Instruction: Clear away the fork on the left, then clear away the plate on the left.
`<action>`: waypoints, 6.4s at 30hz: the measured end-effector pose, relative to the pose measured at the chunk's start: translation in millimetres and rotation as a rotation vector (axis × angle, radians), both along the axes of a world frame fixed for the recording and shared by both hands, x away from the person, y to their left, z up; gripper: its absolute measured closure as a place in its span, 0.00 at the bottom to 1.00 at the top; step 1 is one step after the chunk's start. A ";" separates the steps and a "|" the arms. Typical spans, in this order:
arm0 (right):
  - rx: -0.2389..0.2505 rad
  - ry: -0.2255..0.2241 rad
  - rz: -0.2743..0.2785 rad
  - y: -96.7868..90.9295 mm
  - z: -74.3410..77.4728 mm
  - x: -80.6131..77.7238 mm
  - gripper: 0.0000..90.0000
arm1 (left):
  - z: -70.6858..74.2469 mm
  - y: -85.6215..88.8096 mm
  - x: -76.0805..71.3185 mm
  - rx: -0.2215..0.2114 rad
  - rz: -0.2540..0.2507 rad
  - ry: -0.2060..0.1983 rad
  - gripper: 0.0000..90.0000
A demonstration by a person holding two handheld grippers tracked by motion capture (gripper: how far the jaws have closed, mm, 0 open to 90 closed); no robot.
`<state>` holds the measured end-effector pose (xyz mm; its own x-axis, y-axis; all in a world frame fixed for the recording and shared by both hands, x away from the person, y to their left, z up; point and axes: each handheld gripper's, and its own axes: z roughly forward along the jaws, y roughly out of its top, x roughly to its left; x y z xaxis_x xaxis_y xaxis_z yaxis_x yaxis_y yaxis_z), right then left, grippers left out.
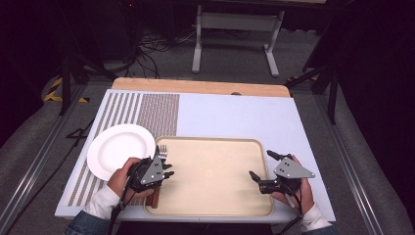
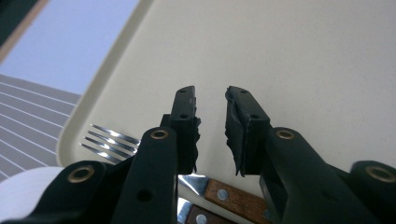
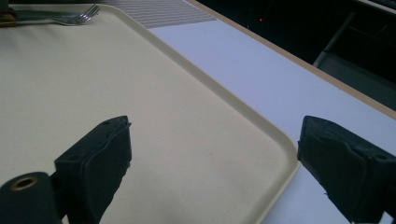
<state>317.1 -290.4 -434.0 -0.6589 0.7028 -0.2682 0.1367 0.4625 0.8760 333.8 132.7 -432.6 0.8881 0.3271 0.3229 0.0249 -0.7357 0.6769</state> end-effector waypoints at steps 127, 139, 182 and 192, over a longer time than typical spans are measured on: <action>-0.013 -0.045 -0.016 10.7 -2.8 -15.7 0.11 | -41.2 122.1 -30.3 0.137 0.366 -0.248 0.20; -0.020 -0.033 -0.008 12.3 -4.5 -15.6 0.11 | -46.7 103.7 -28.1 0.278 0.351 -0.336 0.50; -0.057 0.003 -0.011 13.7 -8.6 -14.2 0.11 | -41.9 66.7 -28.0 0.532 0.260 -0.495 0.90; -0.056 -0.006 -0.023 13.2 -8.2 -13.9 0.12 | -28.3 59.9 -30.6 0.518 0.268 -0.526 0.90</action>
